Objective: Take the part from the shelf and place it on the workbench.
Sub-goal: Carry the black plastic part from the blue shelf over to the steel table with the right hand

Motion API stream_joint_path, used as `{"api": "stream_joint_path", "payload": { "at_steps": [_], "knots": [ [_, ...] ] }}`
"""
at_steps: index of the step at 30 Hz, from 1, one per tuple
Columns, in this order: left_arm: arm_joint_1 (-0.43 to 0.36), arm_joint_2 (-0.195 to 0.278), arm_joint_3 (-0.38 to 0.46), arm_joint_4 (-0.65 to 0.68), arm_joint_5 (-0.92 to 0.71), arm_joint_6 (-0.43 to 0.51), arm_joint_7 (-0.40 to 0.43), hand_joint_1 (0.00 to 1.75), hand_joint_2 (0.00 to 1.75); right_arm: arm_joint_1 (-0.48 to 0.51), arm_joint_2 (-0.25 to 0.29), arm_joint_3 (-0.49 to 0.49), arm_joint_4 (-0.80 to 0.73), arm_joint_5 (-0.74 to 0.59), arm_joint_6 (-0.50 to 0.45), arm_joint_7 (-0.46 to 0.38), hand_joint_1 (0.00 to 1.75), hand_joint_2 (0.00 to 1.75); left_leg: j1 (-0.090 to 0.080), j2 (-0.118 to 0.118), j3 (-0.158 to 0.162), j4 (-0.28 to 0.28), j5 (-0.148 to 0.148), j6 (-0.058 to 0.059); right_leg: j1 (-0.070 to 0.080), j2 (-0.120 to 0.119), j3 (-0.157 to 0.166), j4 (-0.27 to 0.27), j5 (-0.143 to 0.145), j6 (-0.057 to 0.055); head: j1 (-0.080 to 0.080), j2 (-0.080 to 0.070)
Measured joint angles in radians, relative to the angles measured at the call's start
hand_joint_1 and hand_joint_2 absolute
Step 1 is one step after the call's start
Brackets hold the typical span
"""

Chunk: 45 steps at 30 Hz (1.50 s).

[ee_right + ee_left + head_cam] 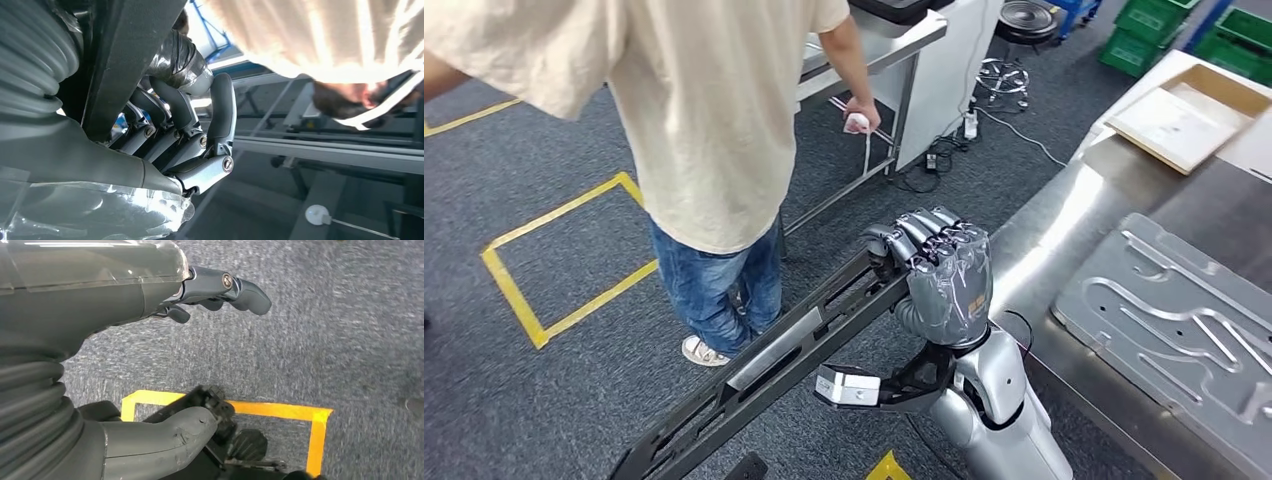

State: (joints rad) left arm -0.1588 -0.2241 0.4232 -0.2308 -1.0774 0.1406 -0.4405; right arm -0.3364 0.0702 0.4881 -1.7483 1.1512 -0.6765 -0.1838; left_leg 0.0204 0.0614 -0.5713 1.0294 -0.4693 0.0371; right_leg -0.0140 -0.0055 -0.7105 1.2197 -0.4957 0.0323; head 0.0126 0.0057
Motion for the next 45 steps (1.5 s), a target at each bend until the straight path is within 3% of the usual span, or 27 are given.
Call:
{"api": "stream_joint_path", "payload": {
  "at_steps": [2, 4, 6, 7, 9, 11, 12, 13, 15, 17, 19, 21, 22, 24, 26, 28, 29, 30, 32, 33, 35, 37, 39, 41, 43, 44, 45],
  "knots": [
    [-0.002, 0.0, -0.001, 0.0, 0.001, 0.002, 0.0, 0.0, 1.75, 0.0, 0.0, 0.0, 0.0, 0.0, 0.0, 0.0, 1.75, 1.75, -0.003, 0.018, 0.006, 0.0, -0.005, -0.007, 0.007, -0.036, 0.068, -0.129, 0.045, -0.009, 0.0, 0.0],
    [-0.003, 0.0, -0.001, 0.0, 0.002, 0.004, 0.001, 0.0, 1.75, -0.001, 0.0, 0.0, 0.0, -0.001, -0.001, 0.0, 1.75, 1.75, -0.007, 0.035, 0.011, 0.0, -0.011, -0.017, 0.017, -0.055, 0.096, -0.186, 0.054, -0.02, 0.0, 0.0],
    [-0.004, 0.0, -0.002, 0.0, 0.004, 0.006, 0.003, 0.0, 1.75, -0.001, 0.0, 0.0, -0.001, -0.001, -0.001, 0.0, 1.75, 1.75, -0.009, 0.05, 0.017, -0.002, -0.015, -0.028, 0.018, -0.033, 0.095, -0.188, 0.055, -0.03, -0.001, 0.0],
    [-0.005, 0.0, -0.002, 0.0, 0.005, 0.006, 0.003, 0.0, 1.75, 0.0, 0.0, -0.001, -0.002, -0.001, -0.001, -0.001, 1.75, 1.75, -0.008, 0.042, 0.018, 0.003, -0.022, -0.035, 0.016, -0.022, 0.097, -0.191, 0.056, -0.034, -0.001, 0.0],
    [-0.006, -0.001, -0.003, 0.0, 0.007, 0.006, 0.004, 0.0, 1.75, -0.001, 0.0, -0.001, -0.003, -0.001, -0.002, -0.001, 1.75, 1.75, -0.004, 0.002, -0.002, 0.055, -0.059, -0.044, 0.009, -0.001, 0.101, -0.197, 0.06, -0.045, -0.001, 0.0],
    [-0.004, 0.0, -0.004, 0.0, 0.008, 0.007, 0.006, 0.0, 1.75, -0.001, 0.0, 0.0, -0.003, -0.001, -0.002, -0.001, 1.75, 1.75, -0.003, -0.038, -0.058, 0.172, -0.118, -0.045, 0.009, 0.018, 0.101, -0.197, 0.06, -0.052, -0.001, 0.0],
    [-0.002, 0.0, -0.004, 0.0, 0.008, 0.007, 0.008, 0.0, 1.75, 0.0, 0.0, 0.0, -0.003, -0.001, -0.002, -0.001, 1.75, 1.75, -0.002, -0.046, -0.087, 0.228, -0.136, -0.045, 0.01, 0.03, 0.101, -0.196, 0.06, -0.054, -0.001, 0.0],
    [0.0, 0.001, -0.004, 0.0, 0.008, 0.007, 0.01, 0.0, 1.75, 0.001, 0.0, 0.0, -0.003, -0.001, -0.002, -0.002, 1.75, 1.75, -0.003, -0.049, -0.105, 0.258, -0.137, -0.045, 0.011, 0.044, 0.101, -0.194, 0.059, -0.055, -0.001, 0.0],
    [0.001, 0.002, -0.004, 0.0, 0.009, 0.007, 0.012, 0.0, 1.75, 0.003, 0.0, -0.001, -0.003, -0.001, -0.002, -0.002, 1.75, 1.75, -0.002, -0.055, -0.092, 0.211, -0.083, -0.042, 0.011, 0.073, 0.101, -0.19, 0.058, -0.054, -0.001, 0.0],
    [-0.001, 0.002, -0.005, 0.0, 0.009, 0.007, 0.013, 0.0, 1.75, 0.003, 0.0, -0.001, -0.003, -0.001, -0.002, -0.002, 1.75, 1.75, -0.001, -0.09, -0.043, 0.087, -0.018, -0.035, 0.011, 0.099, 0.099, -0.182, 0.055, -0.049, -0.001, 0.0],
    [-0.003, 0.002, -0.005, 0.0, 0.01, 0.007, 0.014, 0.0, 1.75, 0.003, 0.0, -0.001, -0.004, -0.001, -0.002, -0.003, 1.75, 1.75, -0.001, -0.124, -0.014, 0.02, -0.001, -0.031, 0.008, 0.121, 0.092, -0.177, 0.055, -0.038, -0.001, 0.0],
    [-0.003, 0.002, -0.006, 0.0, 0.01, 0.007, 0.015, 0.0, 1.75, 0.003, 0.0, -0.001, -0.006, 0.0, -0.002, -0.003, 1.75, 1.75, -0.003, -0.118, -0.009, 0.011, -0.001, -0.025, 0.003, 0.142, 0.085, -0.179, 0.059, -0.024, -0.001, 0.0],
    [-0.004, 0.001, -0.006, 0.0, 0.01, 0.006, 0.016, 0.0, 1.75, 0.004, 0.0, -0.001, -0.008, 0.0, -0.002, -0.003, 1.75, 1.75, -0.002, -0.108, -0.006, 0.005, 0.003, -0.019, 0.002, 0.137, 0.084, -0.178, 0.059, -0.018, -0.001, 0.0],
    [-0.006, 0.0, -0.007, 0.0, 0.009, 0.005, 0.015, 0.0, 1.75, 0.003, -0.001, -0.002, -0.012, 0.0, -0.002, -0.003, 1.75, 1.75, 0.002, -0.084, 0.001, -0.009, 0.01, -0.006, 0.005, 0.087, 0.064, -0.136, 0.032, -0.007, 0.003, 0.0],
    [-0.003, 0.001, -0.008, 0.0, 0.009, 0.004, 0.015, 0.0, 1.75, 0.001, -0.002, -0.003, -0.015, 0.0, -0.002, -0.003, 1.75, 1.75, 0.001, -0.059, 0.005, -0.013, 0.01, 0.0, 0.004, 0.029, 0.008, -0.023, -0.025, 0.001, 0.007, 0.0],
    [0.001, 0.002, -0.008, 0.0, 0.009, 0.0, 0.019, 0.0, 1.75, 0.004, -0.003, -0.004, -0.015, 0.0, -0.002, -0.003, 1.75, 1.75, 0.001, -0.032, 0.005, -0.013, 0.007, 0.0, -0.001, 0.013, -0.044, 0.074, -0.057, 0.007, 0.007, 0.0],
    [0.002, 0.003, -0.008, 0.0, 0.008, -0.003, 0.023, 0.0, 1.75, 0.005, -0.004, -0.005, -0.015, 0.0, -0.002, -0.003, 1.75, 1.75, 0.001, -0.018, 0.006, -0.013, 0.006, -0.001, -0.003, 0.008, -0.046, 0.077, -0.046, 0.009, 0.007, 0.0],
    [0.001, 0.003, -0.008, 0.0, 0.008, -0.007, 0.028, 0.0, 1.75, 0.006, -0.004, -0.006, -0.015, 0.0, -0.002, -0.003, 1.75, 1.75, 0.001, -0.006, 0.008, -0.013, 0.003, -0.003, -0.004, 0.002, -0.028, 0.041, -0.02, 0.009, 0.007, 0.0],
    [0.001, 0.003, -0.009, 0.0, 0.008, -0.018, 0.037, 0.0, 1.75, 0.005, -0.005, -0.007, -0.016, 0.0, -0.002, -0.003, 1.75, 1.75, -0.002, 0.015, 0.016, -0.012, -0.003, -0.01, -0.001, -0.034, 0.044, -0.093, 0.039, 0.004, 0.007, 0.0],
    [0.001, 0.003, -0.01, 0.0, 0.007, -0.021, 0.039, 0.0, 1.75, 0.004, -0.004, -0.007, -0.016, 0.0, -0.002, -0.003, 1.75, 1.75, -0.004, 0.024, 0.02, -0.012, -0.007, -0.015, 0.003, -0.05, 0.073, -0.147, 0.056, -0.002, 0.007, 0.0],
    [0.0, 0.004, -0.012, 0.0, 0.006, -0.025, 0.041, 0.0, 1.75, 0.002, -0.005, -0.008, -0.017, 0.0, -0.002, -0.002, 1.75, 1.75, -0.01, 0.04, 0.027, -0.013, -0.013, -0.028, 0.011, -0.061, 0.091, -0.187, 0.058, -0.016, 0.006, 0.0],
    [-0.002, 0.005, -0.014, 0.0, 0.006, -0.028, 0.042, 0.0, 1.75, 0.003, -0.005, -0.009, -0.017, 0.0, -0.002, -0.002, 1.75, 1.75, -0.009, 0.052, 0.034, -0.014, -0.02, -0.04, 0.01, -0.036, 0.091, -0.19, 0.06, -0.029, 0.006, 0.0],
    [-0.005, 0.005, -0.015, 0.0, 0.005, -0.029, 0.042, 0.0, 1.75, 0.002, -0.004, -0.01, -0.018, 0.0, -0.002, -0.002, 1.75, 1.75, -0.005, 0.019, 0.022, 0.024, -0.05, -0.048, 0.005, -0.014, 0.095, -0.196, 0.062, -0.043, 0.006, 0.0],
    [-0.002, 0.006, -0.015, 0.0, 0.003, -0.03, 0.042, 0.0, 1.75, -0.001, -0.004, -0.01, -0.019, 0.0, -0.002, -0.002, 1.75, 1.75, -0.002, -0.032, -0.032, 0.139, -0.111, -0.05, 0.004, 0.008, 0.097, -0.198, 0.062, -0.053, 0.005, 0.0],
    [0.002, 0.008, -0.015, 0.0, 0.001, -0.031, 0.042, 0.0, 1.75, -0.001, -0.004, -0.01, -0.019, 0.0, -0.002, -0.002, 1.75, 1.75, -0.002, -0.05, -0.095, 0.255, -0.148, -0.049, 0.007, 0.035, 0.098, -0.196, 0.061, -0.057, 0.005, 0.0],
    [0.003, 0.009, -0.016, 0.0, 0.001, -0.032, 0.042, 0.0, 1.75, 0.0, -0.004, -0.01, -0.019, 0.0, -0.001, -0.002, 1.75, 1.75, -0.003, -0.052, -0.108, 0.269, -0.138, -0.048, 0.009, 0.05, 0.099, -0.195, 0.061, -0.058, 0.005, 0.0],
    [0.003, 0.01, -0.016, 0.0, 0.001, -0.035, 0.042, 0.0, 1.75, 0.0, -0.004, -0.01, -0.019, 0.0, -0.001, -0.002, 1.75, 1.75, -0.003, -0.055, -0.103, 0.243, -0.108, -0.044, 0.01, 0.066, 0.1, -0.194, 0.06, -0.058, 0.005, 0.0]
  ]
}}
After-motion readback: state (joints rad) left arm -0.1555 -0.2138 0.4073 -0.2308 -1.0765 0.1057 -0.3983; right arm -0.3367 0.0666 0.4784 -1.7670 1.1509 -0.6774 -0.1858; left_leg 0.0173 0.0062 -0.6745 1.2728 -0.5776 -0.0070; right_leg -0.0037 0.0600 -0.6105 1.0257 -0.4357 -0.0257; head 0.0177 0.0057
